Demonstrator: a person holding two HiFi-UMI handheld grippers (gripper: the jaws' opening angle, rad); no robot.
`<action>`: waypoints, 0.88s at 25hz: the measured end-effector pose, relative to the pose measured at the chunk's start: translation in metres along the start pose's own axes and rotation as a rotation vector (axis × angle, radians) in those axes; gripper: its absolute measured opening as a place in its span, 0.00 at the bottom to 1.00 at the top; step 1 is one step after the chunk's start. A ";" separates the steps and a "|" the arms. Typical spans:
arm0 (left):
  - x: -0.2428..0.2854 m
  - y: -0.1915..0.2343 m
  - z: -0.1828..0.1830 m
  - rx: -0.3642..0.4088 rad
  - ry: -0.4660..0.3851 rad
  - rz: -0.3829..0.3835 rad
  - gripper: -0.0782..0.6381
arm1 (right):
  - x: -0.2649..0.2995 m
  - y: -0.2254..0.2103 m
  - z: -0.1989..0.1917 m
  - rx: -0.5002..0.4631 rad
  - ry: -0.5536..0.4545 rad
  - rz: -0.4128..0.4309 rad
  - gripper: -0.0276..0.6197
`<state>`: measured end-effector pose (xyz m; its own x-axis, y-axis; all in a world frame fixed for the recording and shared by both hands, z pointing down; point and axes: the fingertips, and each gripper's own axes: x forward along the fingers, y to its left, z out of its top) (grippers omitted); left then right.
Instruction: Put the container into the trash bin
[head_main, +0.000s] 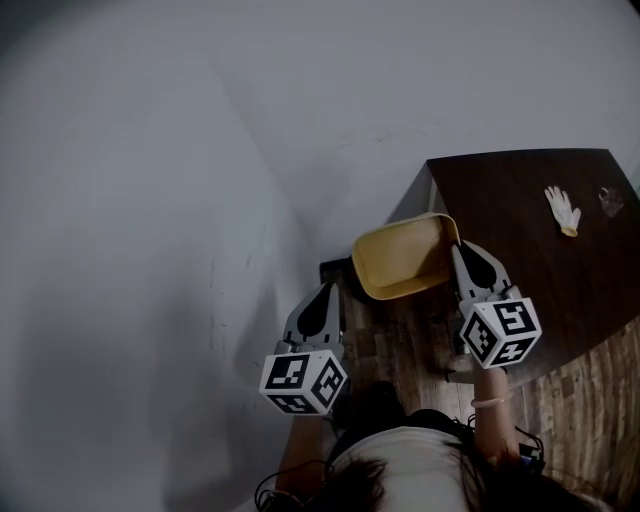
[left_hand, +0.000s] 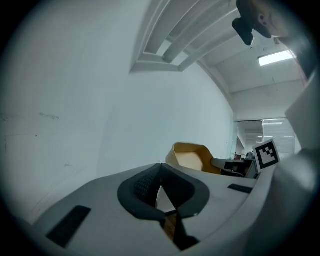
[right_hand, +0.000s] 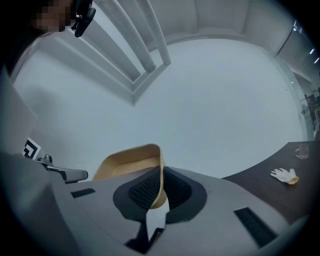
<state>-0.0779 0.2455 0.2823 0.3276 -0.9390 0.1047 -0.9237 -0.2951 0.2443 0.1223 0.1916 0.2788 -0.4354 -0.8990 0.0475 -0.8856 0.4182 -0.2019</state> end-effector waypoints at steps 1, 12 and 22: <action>-0.004 -0.001 0.000 0.004 0.000 0.003 0.14 | -0.003 0.001 0.001 0.002 -0.002 0.002 0.08; 0.068 0.048 -0.014 -0.033 0.058 -0.006 0.14 | 0.086 -0.020 -0.017 0.023 0.032 0.001 0.08; 0.166 0.061 -0.005 -0.019 0.062 -0.004 0.14 | 0.170 -0.064 -0.021 0.032 0.074 0.033 0.08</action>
<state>-0.0795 0.0727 0.3191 0.3432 -0.9249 0.1635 -0.9188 -0.2945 0.2630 0.1021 0.0149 0.3203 -0.4759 -0.8723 0.1123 -0.8656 0.4420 -0.2353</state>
